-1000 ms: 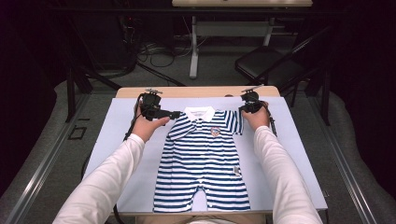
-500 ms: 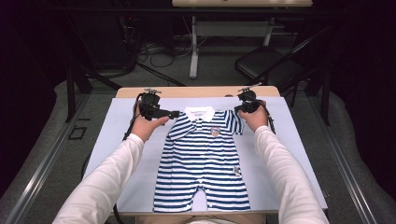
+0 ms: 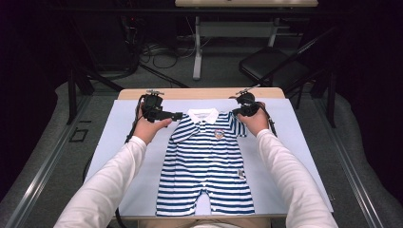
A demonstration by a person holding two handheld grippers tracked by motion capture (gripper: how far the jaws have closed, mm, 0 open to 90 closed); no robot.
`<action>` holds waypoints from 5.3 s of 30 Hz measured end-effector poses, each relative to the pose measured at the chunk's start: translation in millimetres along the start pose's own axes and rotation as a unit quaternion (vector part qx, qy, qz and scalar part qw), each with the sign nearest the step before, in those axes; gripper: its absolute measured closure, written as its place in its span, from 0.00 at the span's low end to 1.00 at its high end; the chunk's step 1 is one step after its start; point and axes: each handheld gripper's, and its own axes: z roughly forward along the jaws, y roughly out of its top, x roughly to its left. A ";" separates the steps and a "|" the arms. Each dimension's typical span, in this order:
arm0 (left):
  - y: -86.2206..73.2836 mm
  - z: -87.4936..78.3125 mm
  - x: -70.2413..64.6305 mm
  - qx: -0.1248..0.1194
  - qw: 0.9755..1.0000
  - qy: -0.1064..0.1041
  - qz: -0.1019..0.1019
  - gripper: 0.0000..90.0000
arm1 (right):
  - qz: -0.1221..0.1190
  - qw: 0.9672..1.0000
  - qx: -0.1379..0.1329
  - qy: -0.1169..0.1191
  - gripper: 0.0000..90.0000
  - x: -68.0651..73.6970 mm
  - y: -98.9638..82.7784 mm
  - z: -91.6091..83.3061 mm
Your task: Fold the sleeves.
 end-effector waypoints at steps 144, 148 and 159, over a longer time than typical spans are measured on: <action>-5.5 7.7 4.6 0.013 1.000 0.008 -0.004 0.02 | -0.019 0.999 -0.007 0.045 0.04 83.7 10.4 5.4; -3.4 11.4 5.4 0.011 1.000 0.009 -0.006 0.02 | -0.021 0.999 -0.004 0.043 0.00 83.9 11.7 2.1; 5.4 20.7 1.6 0.018 1.000 0.007 0.003 0.02 | -0.024 0.999 0.000 0.040 0.00 81.6 20.9 -3.8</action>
